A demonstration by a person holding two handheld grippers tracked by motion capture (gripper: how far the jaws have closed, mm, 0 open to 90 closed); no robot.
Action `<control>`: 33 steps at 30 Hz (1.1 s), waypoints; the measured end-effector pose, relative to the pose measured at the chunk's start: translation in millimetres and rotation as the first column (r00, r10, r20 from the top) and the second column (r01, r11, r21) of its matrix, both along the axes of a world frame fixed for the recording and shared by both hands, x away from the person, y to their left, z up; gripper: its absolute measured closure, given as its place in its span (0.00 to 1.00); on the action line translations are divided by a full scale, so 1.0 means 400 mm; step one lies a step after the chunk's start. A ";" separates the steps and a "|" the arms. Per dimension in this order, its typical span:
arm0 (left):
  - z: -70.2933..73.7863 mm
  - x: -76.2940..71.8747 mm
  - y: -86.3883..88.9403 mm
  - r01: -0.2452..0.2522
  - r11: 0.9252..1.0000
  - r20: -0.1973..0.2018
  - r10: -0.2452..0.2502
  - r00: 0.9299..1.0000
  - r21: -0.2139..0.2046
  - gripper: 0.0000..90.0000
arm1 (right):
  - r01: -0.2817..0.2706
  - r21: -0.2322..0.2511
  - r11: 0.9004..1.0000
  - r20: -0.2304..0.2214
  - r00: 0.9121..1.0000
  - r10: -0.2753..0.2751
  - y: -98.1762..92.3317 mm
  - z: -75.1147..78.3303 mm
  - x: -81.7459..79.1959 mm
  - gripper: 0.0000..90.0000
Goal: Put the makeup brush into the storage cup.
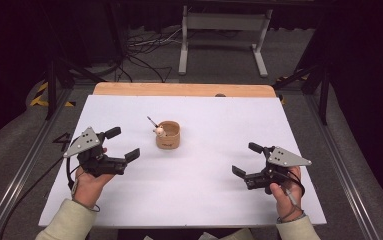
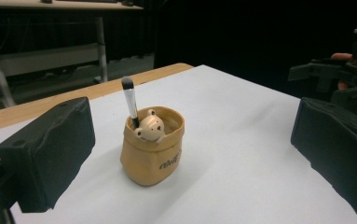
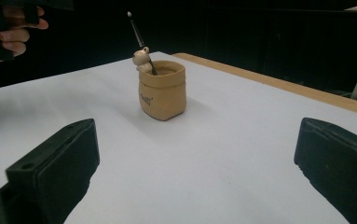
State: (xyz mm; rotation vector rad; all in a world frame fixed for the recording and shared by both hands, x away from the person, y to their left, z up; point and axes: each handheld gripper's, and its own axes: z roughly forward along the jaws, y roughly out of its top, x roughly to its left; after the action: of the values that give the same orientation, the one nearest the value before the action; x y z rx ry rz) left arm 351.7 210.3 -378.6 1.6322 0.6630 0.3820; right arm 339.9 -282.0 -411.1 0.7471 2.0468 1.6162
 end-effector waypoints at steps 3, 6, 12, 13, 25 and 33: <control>-0.018 -0.006 0.008 0.013 1.000 -0.006 -0.013 1.000 -0.015 0.00 | 0.004 -0.005 1.000 -0.004 1.000 -0.004 -0.003 -0.002 -0.001 0.00; -0.036 -0.010 0.015 0.028 0.999 -0.014 -0.028 1.000 -0.023 0.00 | 0.004 0.004 1.000 -0.002 1.000 -0.004 -0.005 -0.001 -0.003 0.00; -0.065 -0.024 0.031 0.019 0.999 -0.014 -0.020 1.000 -0.033 0.01 | 0.004 0.008 1.000 -0.005 1.000 -0.004 -0.014 -0.003 -0.004 0.00; -0.065 -0.024 0.031 0.019 0.999 -0.014 -0.020 1.000 -0.033 0.01 | 0.004 0.008 1.000 -0.005 1.000 -0.004 -0.014 -0.003 -0.004 0.00; -0.121 -0.040 0.035 0.012 1.000 -0.025 -0.013 1.000 -0.026 0.01 | -0.019 0.005 1.000 -0.003 1.000 0.019 -0.016 -0.019 -0.014 0.00; -0.164 -0.043 0.040 0.017 1.000 -0.055 -0.017 0.998 -0.010 0.01 | -0.038 -0.006 0.999 -0.005 0.999 0.038 -0.022 -0.041 -0.022 0.01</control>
State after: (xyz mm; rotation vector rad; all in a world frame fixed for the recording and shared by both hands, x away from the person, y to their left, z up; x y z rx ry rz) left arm 334.5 226.2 -444.2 1.6433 0.6914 0.3217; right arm 331.3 -290.9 -427.4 0.7146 2.0802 1.6298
